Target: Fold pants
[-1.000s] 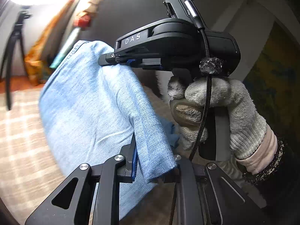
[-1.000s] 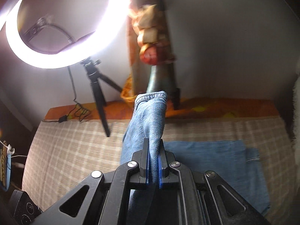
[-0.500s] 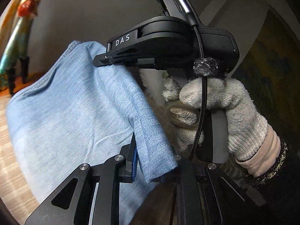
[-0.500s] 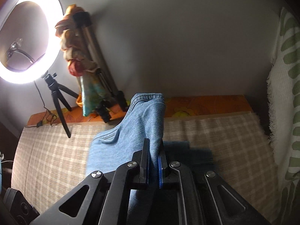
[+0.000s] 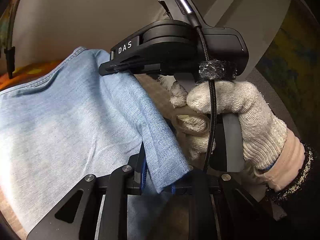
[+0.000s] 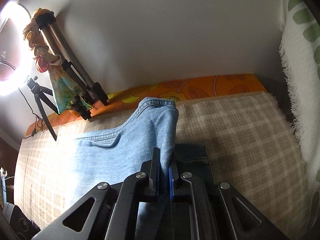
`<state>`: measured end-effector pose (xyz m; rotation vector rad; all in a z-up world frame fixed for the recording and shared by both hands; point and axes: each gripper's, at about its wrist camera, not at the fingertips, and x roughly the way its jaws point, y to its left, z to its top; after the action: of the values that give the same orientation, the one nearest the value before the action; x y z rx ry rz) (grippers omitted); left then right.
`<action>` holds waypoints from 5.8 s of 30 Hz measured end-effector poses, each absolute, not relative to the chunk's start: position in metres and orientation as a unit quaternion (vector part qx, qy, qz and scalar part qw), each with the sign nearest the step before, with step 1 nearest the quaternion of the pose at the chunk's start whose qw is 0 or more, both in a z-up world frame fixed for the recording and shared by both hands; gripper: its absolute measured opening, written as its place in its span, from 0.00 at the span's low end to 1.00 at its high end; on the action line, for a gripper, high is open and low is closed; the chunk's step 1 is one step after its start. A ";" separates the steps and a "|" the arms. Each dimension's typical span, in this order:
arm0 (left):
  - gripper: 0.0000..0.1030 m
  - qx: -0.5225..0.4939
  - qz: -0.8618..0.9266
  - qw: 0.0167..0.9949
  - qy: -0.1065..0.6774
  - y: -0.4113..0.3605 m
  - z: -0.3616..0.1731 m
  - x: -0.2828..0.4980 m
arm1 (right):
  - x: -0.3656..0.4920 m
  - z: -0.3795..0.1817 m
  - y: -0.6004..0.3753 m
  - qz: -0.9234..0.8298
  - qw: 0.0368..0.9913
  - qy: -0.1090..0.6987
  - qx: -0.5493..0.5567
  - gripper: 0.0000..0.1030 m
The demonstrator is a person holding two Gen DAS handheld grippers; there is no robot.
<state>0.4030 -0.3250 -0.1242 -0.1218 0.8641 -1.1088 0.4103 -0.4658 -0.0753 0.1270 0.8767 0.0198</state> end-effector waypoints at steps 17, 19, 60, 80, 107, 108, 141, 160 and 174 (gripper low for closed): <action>0.39 0.002 -0.534 0.759 0.373 -0.391 -0.097 0.350 | 0.374 -0.060 -0.498 -0.003 0.902 0.427 0.060 0.32; 0.39 0.008 -0.539 0.755 0.374 -0.397 -0.100 0.346 | 0.368 -0.060 -0.502 -0.004 0.903 0.425 0.059 0.33; 0.69 -0.162 -0.373 0.769 0.493 -0.218 -0.144 0.442 | 0.370 -0.120 -0.505 0.075 0.875 0.471 0.087 0.92; 0.69 -0.233 -0.375 0.754 0.486 -0.211 -0.174 0.465 | 0.383 -0.152 -0.513 0.131 0.861 0.465 0.158 0.70; 0.16 -0.182 -0.449 0.777 0.402 -0.260 -0.114 0.483 | 0.355 -0.055 -0.485 0.018 0.932 0.359 0.046 0.21; 0.16 -0.179 -0.450 0.778 0.401 -0.264 -0.114 0.486 | 0.356 -0.055 -0.488 0.014 0.932 0.359 0.045 0.21; 0.23 -0.027 -0.354 0.833 0.425 -0.281 -0.114 0.480 | 0.375 -0.074 -0.522 -0.126 0.911 0.393 0.018 0.70; 0.56 -0.007 -0.360 0.872 0.332 -0.191 -0.007 0.373 | 0.271 0.017 -0.394 -0.098 0.944 0.315 0.013 0.88; 0.79 0.007 -0.362 0.891 0.274 -0.133 0.024 0.277 | 0.194 0.012 -0.287 -0.079 0.954 0.290 0.001 1.00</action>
<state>0.2769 -0.1325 0.0238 0.0146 0.5680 -0.7512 0.1936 -0.2869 0.0124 0.0011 0.5895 -0.1611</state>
